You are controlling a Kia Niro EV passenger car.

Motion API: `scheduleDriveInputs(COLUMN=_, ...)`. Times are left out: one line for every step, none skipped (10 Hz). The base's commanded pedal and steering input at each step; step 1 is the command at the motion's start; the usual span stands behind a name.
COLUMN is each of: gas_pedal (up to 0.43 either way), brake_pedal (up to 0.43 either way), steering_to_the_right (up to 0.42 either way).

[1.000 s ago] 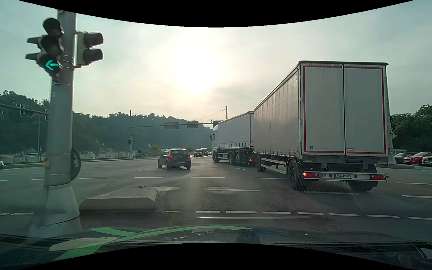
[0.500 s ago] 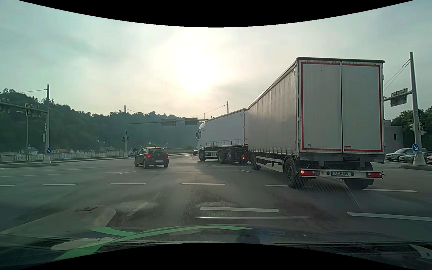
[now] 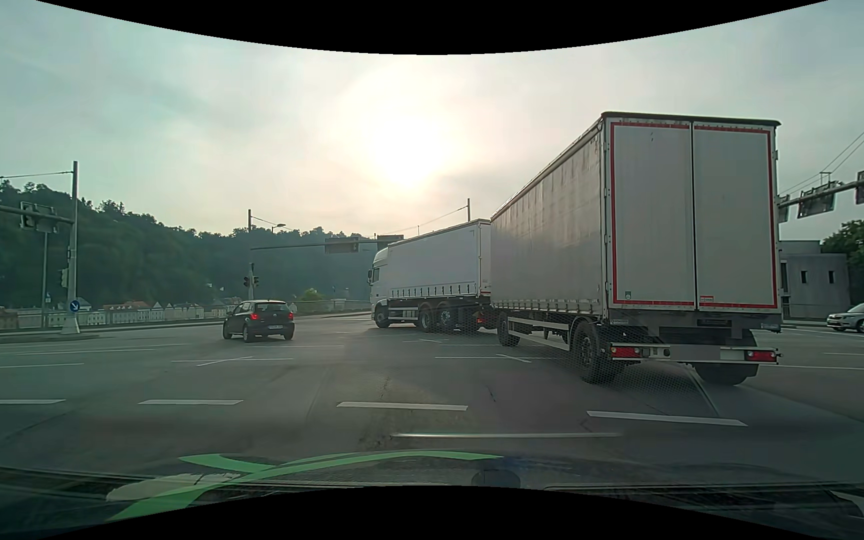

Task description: Follow the waypoints while adhering to traffic rules and regulations

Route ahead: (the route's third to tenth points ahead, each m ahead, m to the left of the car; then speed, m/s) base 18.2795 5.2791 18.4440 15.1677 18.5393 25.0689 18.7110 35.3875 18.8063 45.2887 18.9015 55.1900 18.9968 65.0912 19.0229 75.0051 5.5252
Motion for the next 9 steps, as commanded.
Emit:
scheduleDriveInputs(gas_pedal=0.15, brake_pedal=0.0, steering_to_the_right=-0.086)
scheduleDriveInputs(gas_pedal=0.15, brake_pedal=0.0, steering_to_the_right=-0.099)
scheduleDriveInputs(gas_pedal=0.15, brake_pedal=0.0, steering_to_the_right=-0.109)
scheduleDriveInputs(gas_pedal=0.138, brake_pedal=0.0, steering_to_the_right=-0.119)
scheduleDriveInputs(gas_pedal=0.13, brake_pedal=0.0, steering_to_the_right=-0.128)
scheduleDriveInputs(gas_pedal=0.079, brake_pedal=0.0, steering_to_the_right=-0.139)
scheduleDriveInputs(gas_pedal=0.067, brake_pedal=0.0, steering_to_the_right=-0.15)
scheduleDriveInputs(gas_pedal=0.047, brake_pedal=0.0, steering_to_the_right=-0.154)
scheduleDriveInputs(gas_pedal=0.02, brake_pedal=0.0, steering_to_the_right=-0.157)
